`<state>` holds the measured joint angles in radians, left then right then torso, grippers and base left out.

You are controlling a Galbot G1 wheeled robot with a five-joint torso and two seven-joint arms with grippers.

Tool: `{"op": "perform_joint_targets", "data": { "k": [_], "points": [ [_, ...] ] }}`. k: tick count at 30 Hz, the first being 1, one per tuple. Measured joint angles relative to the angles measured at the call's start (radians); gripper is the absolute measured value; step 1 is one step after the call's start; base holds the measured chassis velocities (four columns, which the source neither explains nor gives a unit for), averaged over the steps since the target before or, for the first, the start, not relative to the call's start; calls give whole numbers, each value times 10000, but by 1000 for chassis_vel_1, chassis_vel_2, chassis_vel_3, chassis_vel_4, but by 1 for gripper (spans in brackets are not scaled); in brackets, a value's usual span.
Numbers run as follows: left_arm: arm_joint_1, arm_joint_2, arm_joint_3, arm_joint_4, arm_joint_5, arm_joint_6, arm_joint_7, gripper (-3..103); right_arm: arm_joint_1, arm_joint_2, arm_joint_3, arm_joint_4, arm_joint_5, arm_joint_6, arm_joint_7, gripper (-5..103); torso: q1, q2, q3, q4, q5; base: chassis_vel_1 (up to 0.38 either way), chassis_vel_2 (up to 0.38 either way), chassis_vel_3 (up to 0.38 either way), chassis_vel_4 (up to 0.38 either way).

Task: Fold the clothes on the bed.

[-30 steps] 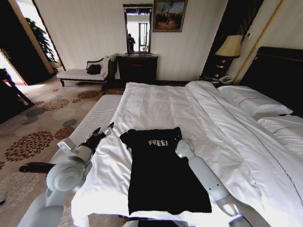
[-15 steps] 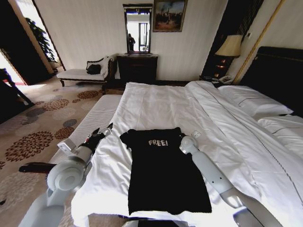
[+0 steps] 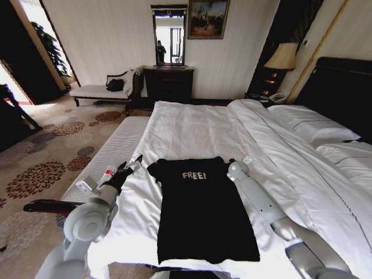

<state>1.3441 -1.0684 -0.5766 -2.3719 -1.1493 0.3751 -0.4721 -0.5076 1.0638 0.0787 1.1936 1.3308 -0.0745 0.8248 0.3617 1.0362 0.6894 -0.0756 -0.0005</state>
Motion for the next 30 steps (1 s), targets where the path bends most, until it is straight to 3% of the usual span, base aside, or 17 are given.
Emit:
{"op": "perform_joint_targets", "data": {
  "k": [6,18,21,23,26,28,30],
  "points": [
    [543,-441,186,-229,446,-26,31,100,239,-1,11,-773,-276,211,-349,0,-1,0,0,-1,1,0,0,0,0],
    [810,-568,307,-375,678,-59,43,100,316,83,145,-1407,-644,304,-641,0,-1,0,-1,2,0,0,0,0,0],
    [818,-571,304,-379,697,-60,43,100,222,-33,188,-1375,-703,303,-581,16,-1,0,-1,-6,0,0,0,0,0],
    [830,-588,303,-391,704,-60,43,100,215,-79,217,-1311,-686,303,-538,16,-1,0,-1,-5,0,0,0,0,0],
    [900,-657,308,-452,781,-62,43,100,216,-208,319,-1010,-536,293,-420,32,-1,-1,0,1,-1,0,0,0,0],
    [929,-674,310,-471,815,-68,45,100,228,-238,343,-971,-516,291,-409,32,-1,0,-1,1,-1,0,0,0,0],
    [997,-694,292,-523,862,-83,47,100,279,-308,396,-957,-514,296,-401,43,-1,0,-1,1,-1,0,0,0,0]
  ]
}}
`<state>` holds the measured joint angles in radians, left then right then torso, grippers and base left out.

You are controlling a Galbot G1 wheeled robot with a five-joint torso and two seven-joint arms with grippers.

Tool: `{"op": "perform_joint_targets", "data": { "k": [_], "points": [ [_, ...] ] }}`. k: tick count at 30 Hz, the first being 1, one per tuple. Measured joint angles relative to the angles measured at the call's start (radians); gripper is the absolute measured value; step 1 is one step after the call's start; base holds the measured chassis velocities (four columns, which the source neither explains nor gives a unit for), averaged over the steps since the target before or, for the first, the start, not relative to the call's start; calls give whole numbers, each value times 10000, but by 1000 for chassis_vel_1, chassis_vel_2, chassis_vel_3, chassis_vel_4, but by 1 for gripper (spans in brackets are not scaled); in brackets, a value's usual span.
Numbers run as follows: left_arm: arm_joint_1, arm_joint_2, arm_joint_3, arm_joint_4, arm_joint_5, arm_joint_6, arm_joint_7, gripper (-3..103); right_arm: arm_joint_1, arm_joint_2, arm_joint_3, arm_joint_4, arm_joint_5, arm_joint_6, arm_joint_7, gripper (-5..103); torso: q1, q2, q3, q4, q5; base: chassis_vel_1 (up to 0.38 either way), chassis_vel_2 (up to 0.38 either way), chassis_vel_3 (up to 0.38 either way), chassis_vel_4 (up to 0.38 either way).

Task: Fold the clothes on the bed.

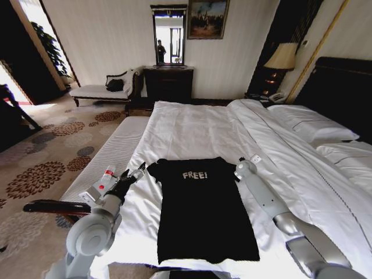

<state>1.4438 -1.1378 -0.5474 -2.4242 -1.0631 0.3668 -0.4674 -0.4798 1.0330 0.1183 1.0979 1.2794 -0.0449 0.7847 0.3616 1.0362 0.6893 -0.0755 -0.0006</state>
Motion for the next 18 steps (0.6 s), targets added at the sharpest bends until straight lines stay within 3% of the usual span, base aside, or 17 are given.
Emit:
{"op": "perform_joint_targets", "data": {
  "k": [2,6,8,11,12,14,18],
  "points": [
    [29,0,-33,-30,1,-7,1,100,0,-41,8,59,6,3,16,48,0,0,0,0,0,0,0,0,0],
    [74,70,-432,-80,-143,-20,6,100,-378,-244,33,1238,223,-75,398,70,1,0,1,-5,2,0,0,0,0],
    [41,120,-580,-78,-274,-21,6,100,-503,-277,35,1663,354,-137,515,70,0,0,0,-2,1,0,0,0,0],
    [-185,357,-1162,-173,-1334,-30,-149,100,-961,-410,-74,3165,931,-485,920,86,0,0,0,-1,-2,0,0,0,0],
    [-185,357,-1162,-173,-1334,-30,-149,100,-961,-410,-74,3165,931,-485,920,86,0,0,0,-1,-2,0,0,0,0],
    [-496,563,-1563,-387,-2451,-15,-342,100,-1128,-422,-304,3911,1460,-808,1187,96,0,1,-1,1,-4,0,0,0,0],
    [-887,823,-2056,-464,-3034,27,-324,100,-1174,-233,-703,4119,1789,-1133,1238,100,0,1,0,-6,-1,0,0,0,0]
  ]
}}
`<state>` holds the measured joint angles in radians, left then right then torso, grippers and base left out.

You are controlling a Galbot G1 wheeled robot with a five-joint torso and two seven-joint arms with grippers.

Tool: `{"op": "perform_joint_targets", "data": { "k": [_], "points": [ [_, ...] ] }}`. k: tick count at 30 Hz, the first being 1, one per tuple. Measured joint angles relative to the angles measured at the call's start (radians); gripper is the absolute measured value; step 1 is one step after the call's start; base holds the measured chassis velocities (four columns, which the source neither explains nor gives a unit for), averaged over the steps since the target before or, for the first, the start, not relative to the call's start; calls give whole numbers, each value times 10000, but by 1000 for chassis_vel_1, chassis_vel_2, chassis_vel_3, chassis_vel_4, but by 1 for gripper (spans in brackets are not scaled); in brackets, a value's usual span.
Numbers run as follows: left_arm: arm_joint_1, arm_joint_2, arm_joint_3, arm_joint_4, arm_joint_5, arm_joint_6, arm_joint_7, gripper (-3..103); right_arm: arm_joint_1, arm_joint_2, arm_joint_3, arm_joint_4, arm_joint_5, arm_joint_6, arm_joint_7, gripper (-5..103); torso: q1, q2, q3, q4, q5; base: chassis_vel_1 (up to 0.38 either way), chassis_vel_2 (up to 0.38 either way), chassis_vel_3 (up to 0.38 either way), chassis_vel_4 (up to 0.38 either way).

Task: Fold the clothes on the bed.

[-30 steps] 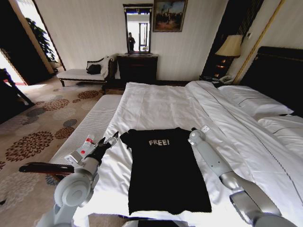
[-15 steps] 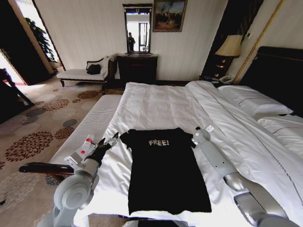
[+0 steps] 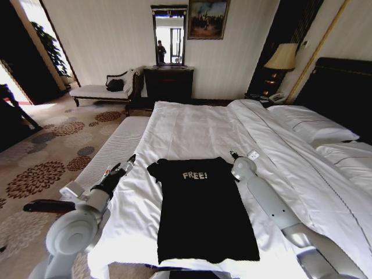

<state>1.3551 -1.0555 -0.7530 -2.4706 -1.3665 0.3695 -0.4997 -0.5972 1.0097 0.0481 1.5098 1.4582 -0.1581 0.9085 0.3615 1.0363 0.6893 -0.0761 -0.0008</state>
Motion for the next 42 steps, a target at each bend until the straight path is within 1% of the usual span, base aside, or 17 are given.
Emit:
{"op": "perform_joint_targets", "data": {
  "k": [3,5,7,8,9,10,13,20,23,24,28,29,35,37,40,41,42],
  "points": [
    [108,65,-163,-66,-69,45,34,100,187,530,-312,-463,163,-199,-441,100,1,-1,1,6,0,0,0,0,0],
    [180,46,-165,-97,-44,55,37,100,266,673,-382,-627,202,-264,-576,100,0,-1,1,10,0,0,0,0,0],
    [316,-31,-176,-184,4,70,38,100,462,949,-589,-1057,230,-408,-1024,100,0,-1,1,13,1,0,0,0,0],
    [381,-70,-190,-235,21,81,38,100,561,1042,-732,-1285,198,-479,-1337,100,0,0,0,11,-1,0,0,0,0],
    [381,-70,-190,-235,21,81,38,100,561,1042,-732,-1285,198,-479,-1337,100,0,0,0,11,-1,0,0,0,0],
    [434,-97,-197,-275,38,93,35,100,626,1092,-856,-1466,125,-526,-1596,100,0,0,0,9,-1,0,0,0,0],
    [552,-145,-198,-306,87,117,23,100,804,1307,-1136,-2228,-286,-507,-2266,100,0,-1,1,3,0,0,0,0,0],
    [543,-213,-110,-308,205,129,16,100,896,1811,-1196,-2943,-589,-285,-2812,100,1,0,1,5,1,0,0,0,0],
    [539,-273,-47,-278,306,131,14,100,1069,2155,-1208,-3528,-886,-43,-3249,100,0,0,1,6,1,0,0,0,0],
    [539,-273,-47,-278,306,131,14,100,1069,2155,-1208,-3528,-886,-43,-3249,100,0,0,1,6,1,0,0,0,0],
    [614,-298,-113,-237,351,132,13,100,1481,2505,-1158,-4394,-1061,211,-3785,100,2,-1,1,5,1,0,0,0,0],
    [614,-298,-113,-237,351,132,13,100,1481,2505,-1158,-4394,-1061,211,-3785,100,2,-1,1,5,1,0,0,0,0],
    [718,-295,-232,-248,384,132,11,100,2056,2804,-1057,-4979,-1131,571,-4385,100,0,-1,1,6,1,0,0,0,0],
    [772,-320,-242,-262,432,132,13,100,2365,2938,-984,-5262,-1213,949,-4921,100,1,-1,1,6,2,0,0,0,0],
    [850,-382,-221,-289,540,123,22,100,2935,3136,-875,-5897,-1477,1874,-6168,100,1,-2,2,6,3,0,0,0,0],
    [850,-382,-221,-289,540,123,22,100,2935,3136,-875,-5897,-1477,1874,-6168,100,1,-2,2,6,3,0,0,0,0],
    [878,-405,-196,-292,584,121,26,100,3156,3201,-828,-6126,-1550,2145,-6497,100,1,0,1,6,0,0,0,0,0]
  ]
}}
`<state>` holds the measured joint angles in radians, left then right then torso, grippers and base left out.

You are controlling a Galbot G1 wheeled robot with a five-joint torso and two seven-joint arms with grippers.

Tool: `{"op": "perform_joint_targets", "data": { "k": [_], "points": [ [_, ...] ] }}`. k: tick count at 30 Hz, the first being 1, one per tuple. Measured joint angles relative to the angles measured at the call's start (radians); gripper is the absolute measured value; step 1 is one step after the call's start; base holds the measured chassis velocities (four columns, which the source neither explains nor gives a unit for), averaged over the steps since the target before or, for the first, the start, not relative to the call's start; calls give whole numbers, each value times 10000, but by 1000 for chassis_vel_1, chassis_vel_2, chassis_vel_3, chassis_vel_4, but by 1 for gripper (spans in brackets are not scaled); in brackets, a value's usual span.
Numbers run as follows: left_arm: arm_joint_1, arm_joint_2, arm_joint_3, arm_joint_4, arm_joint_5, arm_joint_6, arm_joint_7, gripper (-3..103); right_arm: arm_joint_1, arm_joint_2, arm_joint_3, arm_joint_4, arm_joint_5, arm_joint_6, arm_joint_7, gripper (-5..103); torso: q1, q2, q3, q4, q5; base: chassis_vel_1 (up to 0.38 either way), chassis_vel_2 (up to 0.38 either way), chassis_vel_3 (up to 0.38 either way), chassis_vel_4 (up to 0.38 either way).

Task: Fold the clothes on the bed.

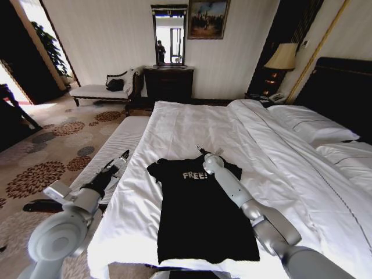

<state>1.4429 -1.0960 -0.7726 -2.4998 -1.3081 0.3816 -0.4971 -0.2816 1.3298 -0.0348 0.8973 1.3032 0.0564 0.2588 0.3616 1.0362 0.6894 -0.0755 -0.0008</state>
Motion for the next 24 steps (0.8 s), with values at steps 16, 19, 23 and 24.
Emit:
{"op": "perform_joint_targets", "data": {
  "k": [16,19,23,24],
  "points": [
    [294,-29,224,253,470,-124,147,100,-1593,-1212,-153,2813,-588,637,529,100,0,0,0,-1,7,0,0,0,0],
    [-251,335,1345,957,888,-239,253,100,-2149,-1960,224,3780,-1863,993,944,100,-1,0,-1,5,5,0,0,0,0],
    [-1251,918,2771,2088,1717,-496,560,100,-2428,-2642,514,4154,-2975,1051,1401,100,-1,0,0,-8,5,0,0,0,0],
    [-1636,1194,3379,2581,2103,-628,671,100,-2516,-2828,622,4333,-3137,1042,1554,100,0,-1,-1,-9,2,0,0,0,0]
  ]
}}
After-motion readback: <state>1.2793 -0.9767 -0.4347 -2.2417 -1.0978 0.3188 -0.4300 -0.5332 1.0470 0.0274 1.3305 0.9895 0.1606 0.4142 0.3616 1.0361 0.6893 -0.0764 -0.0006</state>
